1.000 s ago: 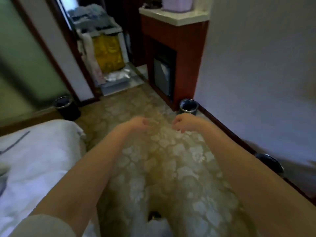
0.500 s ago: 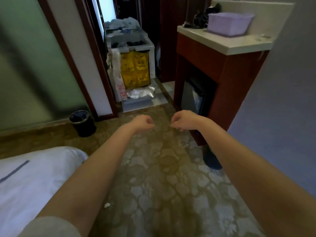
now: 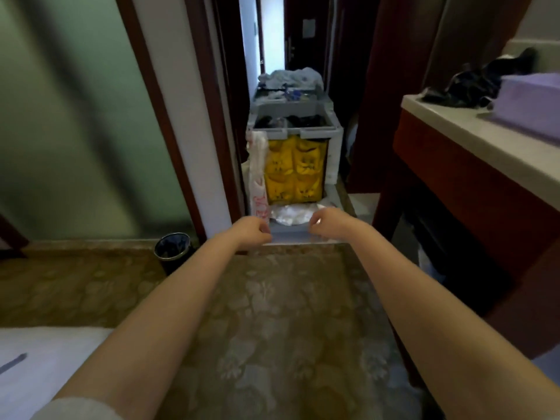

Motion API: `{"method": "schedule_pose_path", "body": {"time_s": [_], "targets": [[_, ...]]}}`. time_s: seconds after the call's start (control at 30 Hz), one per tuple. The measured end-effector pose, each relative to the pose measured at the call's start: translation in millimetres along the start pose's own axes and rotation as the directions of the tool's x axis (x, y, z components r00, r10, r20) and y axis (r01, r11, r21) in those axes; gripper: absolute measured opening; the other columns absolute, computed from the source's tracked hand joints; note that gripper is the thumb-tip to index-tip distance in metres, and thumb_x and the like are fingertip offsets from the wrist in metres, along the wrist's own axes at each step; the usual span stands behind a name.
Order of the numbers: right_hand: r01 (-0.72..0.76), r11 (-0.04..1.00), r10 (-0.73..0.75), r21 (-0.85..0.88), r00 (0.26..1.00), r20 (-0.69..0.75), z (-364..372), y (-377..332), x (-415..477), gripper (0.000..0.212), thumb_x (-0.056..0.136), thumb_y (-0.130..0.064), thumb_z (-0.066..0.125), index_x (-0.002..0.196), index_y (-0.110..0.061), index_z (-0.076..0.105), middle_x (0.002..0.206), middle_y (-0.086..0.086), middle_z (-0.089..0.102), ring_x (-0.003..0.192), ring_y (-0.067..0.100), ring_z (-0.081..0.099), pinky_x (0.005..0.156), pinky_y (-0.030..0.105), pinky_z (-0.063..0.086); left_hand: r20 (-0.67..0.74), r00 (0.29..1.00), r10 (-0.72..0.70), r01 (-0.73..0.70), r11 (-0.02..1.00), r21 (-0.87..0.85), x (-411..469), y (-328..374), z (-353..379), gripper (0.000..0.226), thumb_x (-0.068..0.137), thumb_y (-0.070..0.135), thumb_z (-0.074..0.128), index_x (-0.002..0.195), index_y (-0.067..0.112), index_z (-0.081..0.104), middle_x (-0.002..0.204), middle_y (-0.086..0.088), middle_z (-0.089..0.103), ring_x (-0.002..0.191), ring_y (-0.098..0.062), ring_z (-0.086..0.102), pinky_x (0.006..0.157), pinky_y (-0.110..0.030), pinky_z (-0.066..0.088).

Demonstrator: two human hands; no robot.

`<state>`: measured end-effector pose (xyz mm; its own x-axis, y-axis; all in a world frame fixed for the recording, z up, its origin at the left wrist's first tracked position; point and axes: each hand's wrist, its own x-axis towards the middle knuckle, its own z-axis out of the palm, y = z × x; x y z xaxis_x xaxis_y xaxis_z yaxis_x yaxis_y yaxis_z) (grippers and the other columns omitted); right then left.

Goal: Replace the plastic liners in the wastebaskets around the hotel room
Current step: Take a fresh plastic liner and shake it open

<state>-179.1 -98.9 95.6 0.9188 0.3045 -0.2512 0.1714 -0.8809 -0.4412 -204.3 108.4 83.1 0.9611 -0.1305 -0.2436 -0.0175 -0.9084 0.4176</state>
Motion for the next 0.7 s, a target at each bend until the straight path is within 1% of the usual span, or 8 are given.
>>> {"method": "schedule_pose_path", "body": {"time_s": [0.1,0.13,0.23,0.27,0.43,0.5,0.63,0.7], "targets": [[0.041,0.996,-0.040,0.084,0.999,-0.013,-30.4,-6.6,81.8,0.029,0.095,-0.029,0.057,0.118,-0.011,0.062,0.109,0.009,0.065,0.094,0.023,0.063,0.073,0.033,0.053,-0.036,0.997,-0.069,0.067,0.996,-0.063,61.5,-9.7,-44.4,0.031,0.094,0.027,0.057,0.116,0.006,0.064,0.116,-0.011,0.063,0.104,-0.025,0.060,0.091,-0.036,0.049],[0.058,0.993,-0.058,0.104,0.998,-0.002,-35.1,-9.1,108.4,0.030,0.095,-0.028,0.058,0.119,-0.010,0.061,0.108,0.008,0.064,0.092,0.023,0.064,0.072,0.033,0.054,-0.048,0.995,-0.082,0.078,0.993,-0.089,83.9,-16.3,-55.4,0.031,0.094,0.027,0.057,0.116,0.006,0.063,0.115,-0.011,0.063,0.103,-0.024,0.061,0.090,-0.037,0.050],[0.115,0.990,-0.117,0.085,0.993,0.021,-43.4,-10.8,189.5,0.031,0.094,-0.026,0.060,0.121,-0.011,0.061,0.110,0.007,0.065,0.091,0.021,0.064,0.084,0.038,0.056,-0.081,0.990,-0.119,0.107,0.985,-0.137,155.2,-38.6,-73.6,0.028,0.094,0.026,0.057,0.116,0.008,0.062,0.115,-0.009,0.061,0.103,-0.023,0.060,0.093,-0.038,0.050],[0.127,0.989,-0.129,0.073,0.991,0.028,-45.4,-9.1,218.0,0.029,0.094,-0.025,0.060,0.120,-0.011,0.062,0.109,0.005,0.064,0.090,0.021,0.064,0.084,0.038,0.056,-0.076,0.990,-0.120,0.108,0.984,-0.141,182.9,-47.4,-76.0,0.028,0.094,0.026,0.058,0.116,0.009,0.062,0.114,-0.008,0.061,0.103,-0.023,0.060,0.093,-0.038,0.050],[0.096,0.995,-0.096,0.002,0.993,0.073,-68.8,4.1,356.9,0.026,0.093,-0.024,0.061,0.115,-0.011,0.063,0.108,0.008,0.065,0.084,0.021,0.065,0.070,0.029,0.054,-0.039,0.989,-0.142,0.132,0.972,-0.192,328.0,-92.1,-98.9,0.026,0.092,0.027,0.060,0.110,0.008,0.064,0.108,-0.009,0.062,0.101,-0.022,0.061,0.090,-0.036,0.051],[0.063,0.997,-0.060,-0.047,0.996,0.071,-89.4,7.4,411.1,0.021,0.093,-0.025,0.059,0.110,-0.012,0.065,0.107,0.010,0.066,0.080,0.020,0.063,0.064,0.029,0.053,-0.024,0.987,-0.158,0.149,0.963,-0.227,387.3,-105.7,-119.0,0.024,0.092,0.026,0.059,0.104,0.007,0.065,0.103,-0.012,0.063,0.097,-0.024,0.062,0.083,-0.035,0.050],[0.037,0.989,-0.034,-0.144,0.999,0.024,-132.0,11.9,502.7,0.024,0.093,-0.027,0.056,0.108,-0.012,0.067,0.110,0.010,0.063,0.094,0.024,0.061,0.075,0.037,0.053,-0.095,0.980,-0.177,0.144,0.949,-0.280,490.5,-115.4,-159.7,0.026,0.091,0.029,0.059,0.106,0.009,0.065,0.103,-0.005,0.062,0.097,-0.021,0.058,0.077,-0.030,0.046],[0.026,0.993,-0.023,-0.115,0.999,0.027,-146.7,17.8,544.3,0.021,0.095,-0.027,0.056,0.108,-0.014,0.065,0.110,0.007,0.060,0.096,0.022,0.058,0.075,0.033,0.050,-0.109,0.976,-0.187,0.147,0.941,-0.303,534.2,-115.3,-169.5,0.019,0.092,0.026,0.058,0.102,0.011,0.064,0.098,-0.004,0.060,0.095,-0.020,0.057,0.076,-0.029,0.044]]}}
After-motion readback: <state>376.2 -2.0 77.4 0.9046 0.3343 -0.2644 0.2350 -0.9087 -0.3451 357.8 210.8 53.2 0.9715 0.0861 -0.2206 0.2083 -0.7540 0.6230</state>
